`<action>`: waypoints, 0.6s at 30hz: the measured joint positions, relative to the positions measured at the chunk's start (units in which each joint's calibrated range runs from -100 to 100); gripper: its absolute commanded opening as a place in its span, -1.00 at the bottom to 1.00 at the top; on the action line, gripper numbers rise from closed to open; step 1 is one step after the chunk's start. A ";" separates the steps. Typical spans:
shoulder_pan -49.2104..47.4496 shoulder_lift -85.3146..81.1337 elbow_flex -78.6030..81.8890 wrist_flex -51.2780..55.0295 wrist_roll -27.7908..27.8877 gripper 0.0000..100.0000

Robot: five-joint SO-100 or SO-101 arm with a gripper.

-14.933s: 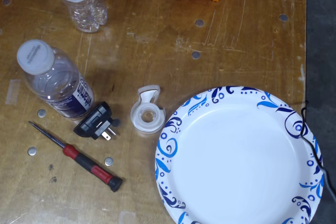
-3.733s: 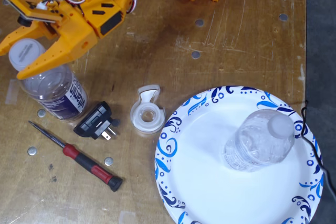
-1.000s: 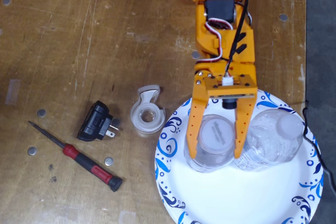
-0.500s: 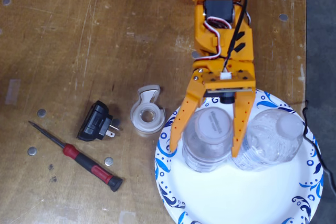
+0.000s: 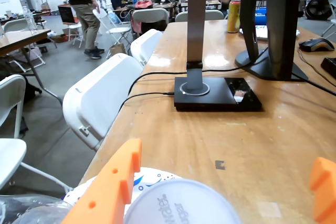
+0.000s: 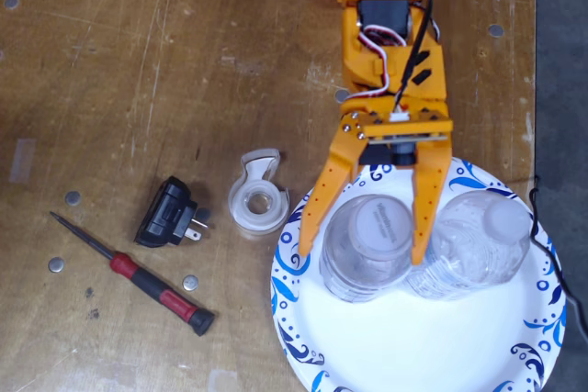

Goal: Move the bottles to the plate

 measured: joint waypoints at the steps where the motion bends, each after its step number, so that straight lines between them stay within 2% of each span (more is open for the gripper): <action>1: 0.18 -1.43 0.45 0.77 0.05 -0.48; 8: 3.37 -15.52 5.40 11.06 0.31 -0.98; 13: 5.47 -27.10 10.97 21.53 0.31 -0.97; 18: 6.02 -39.51 23.20 23.23 0.31 -0.97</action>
